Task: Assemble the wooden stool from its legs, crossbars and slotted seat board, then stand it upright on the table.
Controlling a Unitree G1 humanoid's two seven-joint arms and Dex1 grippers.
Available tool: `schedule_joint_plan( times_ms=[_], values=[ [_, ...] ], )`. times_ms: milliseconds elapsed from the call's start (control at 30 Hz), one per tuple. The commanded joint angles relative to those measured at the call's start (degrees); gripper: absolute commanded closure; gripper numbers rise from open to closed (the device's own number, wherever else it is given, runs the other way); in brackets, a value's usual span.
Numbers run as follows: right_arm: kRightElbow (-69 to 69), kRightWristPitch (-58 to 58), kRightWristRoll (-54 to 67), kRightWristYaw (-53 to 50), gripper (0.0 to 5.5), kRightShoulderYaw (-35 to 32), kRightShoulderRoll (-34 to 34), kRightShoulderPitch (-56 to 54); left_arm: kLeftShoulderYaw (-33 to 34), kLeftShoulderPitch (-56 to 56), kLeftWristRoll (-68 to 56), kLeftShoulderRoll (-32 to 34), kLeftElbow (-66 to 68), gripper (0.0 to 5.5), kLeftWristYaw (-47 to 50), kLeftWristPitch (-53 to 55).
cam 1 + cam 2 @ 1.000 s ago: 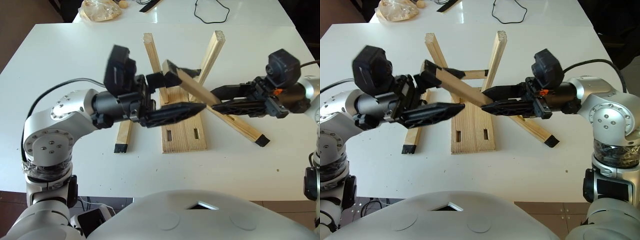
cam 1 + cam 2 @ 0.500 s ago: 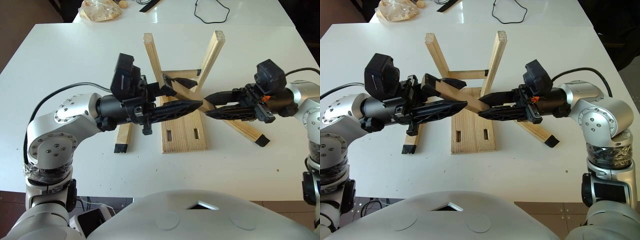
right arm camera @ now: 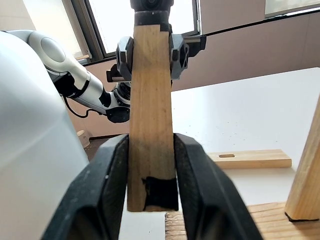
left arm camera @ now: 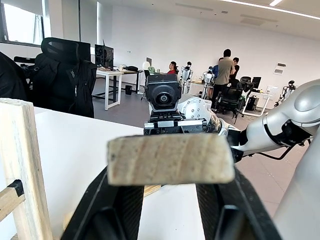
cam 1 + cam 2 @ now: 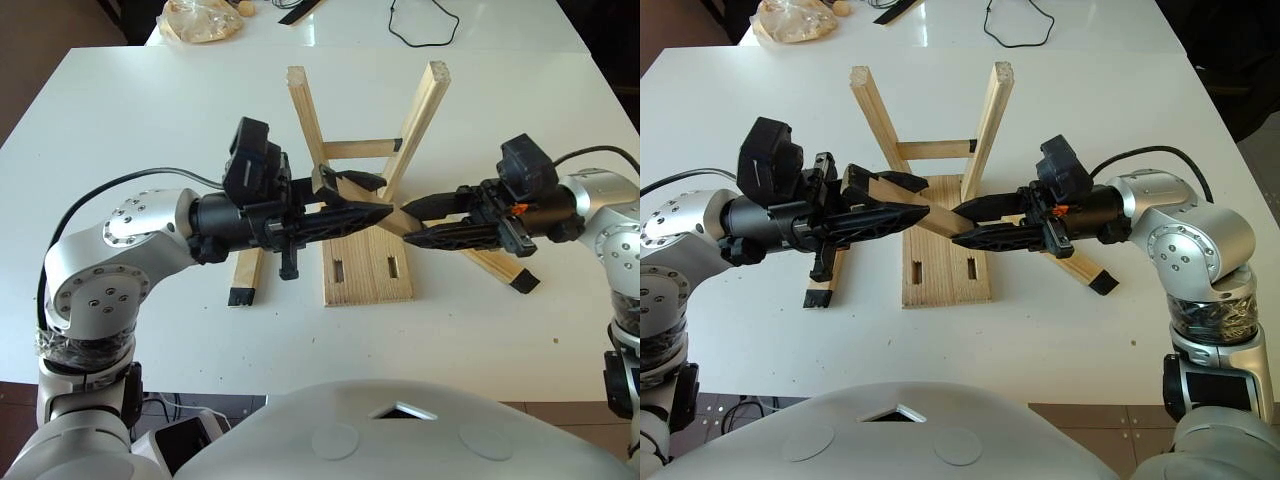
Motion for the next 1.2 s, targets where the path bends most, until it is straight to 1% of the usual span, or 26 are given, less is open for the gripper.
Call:
schedule_joint_plan(
  times_ms=[33, 133, 167, 267, 367, 467, 533, 600, 667, 700, 767, 867, 933, 1067, 1200],
  values=[
    [0.8, -1.7, -4.4, -4.6, 3.63, -0.3, 0.4, 0.0, 0.2, 0.5, 0.7, 1.9, 0.1, 4.2, -3.5, 0.5],
    [0.7, -0.4, -3.1, -3.9, 3.19, -0.9, -0.5, 0.7, 0.7, 1.3, 2.5, 3.1, 1.0, 4.2, -5.3, 0.1],
    [0.6, -0.3, -2.9, -3.7, 3.16, -1.1, -0.7, 1.0, 1.0, 1.8, 3.4, 3.6, 1.3, 4.2, -6.1, -0.1],
    [0.8, -1.1, -3.8, -3.9, 3.16, -1.5, -1.2, 2.0, 3.3, 5.4, 7.3, 6.5, 1.9, 4.2, -9.7, -1.2],
    [1.3, -2.0, -4.9, -5.4, 3.16, -2.7, -1.3, 3.3, 7.9, 10.4, 12.2, 11.0, 3.4, 4.2, -14.5, -2.7],
    [0.3, -2.6, -5.4, -7.2, 3.16, -4.6, -1.3, 5.8, 12.6, 15.2, 18.5, 16.5, 7.6, 4.2, -21.3, -5.3],
    [-0.8, -3.2, -5.8, -8.4, 3.16, -5.4, -1.2, 7.9, 13.7, 17.1, 24.3, 19.3, 12.2, 4.2, -25.3, -8.9],
    [-1.7, -3.9, -6.5, -9.5, 3.16, -5.5, -1.0, 9.6, 12.5, 17.5, 31.5, 21.4, 18.0, 4.2, -28.6, -14.5],
    [-2.2, -4.4, -7.2, -10.4, 3.16, -5.2, -0.6, 10.5, 9.8, 17.0, 38.3, 22.5, 22.8, 4.2, -31.1, -20.3],
    [-2.2, -4.6, -7.6, -10.8, 3.16, -4.9, -0.4, 10.6, 7.7, 16.7, 43.1, 22.7, 25.1, 4.2, -31.9, -25.3],
    [-2.1, -5.1, -8.3, -11.3, 3.16, -4.2, -0.2, 10.6, 4.9, 15.2, 48.3, 21.7, 28.2, 4.2, -32.4, -31.1],
    [-1.8, -6.0, -10.0, -11.2, 3.16, -2.8, -0.1, 10.5, 2.8, 12.4, 50.9, 17.9, 30.8, 4.2, -32.3, -36.8],
    [-1.7, -6.8, -11.3, -10.8, 3.16, -1.9, -0.4, 10.9, 1.8, 11.4, 52.4, 16.5, 32.3, 4.2, -32.3, -39.8],
    [-1.4, -8.5, -13.4, -9.8, 3.16, -1.0, -1.0, 11.7, 1.2, 10.3, 53.8, 16.3, 34.1, 4.2, -33.5, -42.5],
    [-1.3, -9.1, -14.1, -9.3, 3.16, -0.8, -0.8, 12.3, -0.6, 9.2, 57.6, 16.4, 37.8, 4.2, -34.5, -47.1]
  ],
)
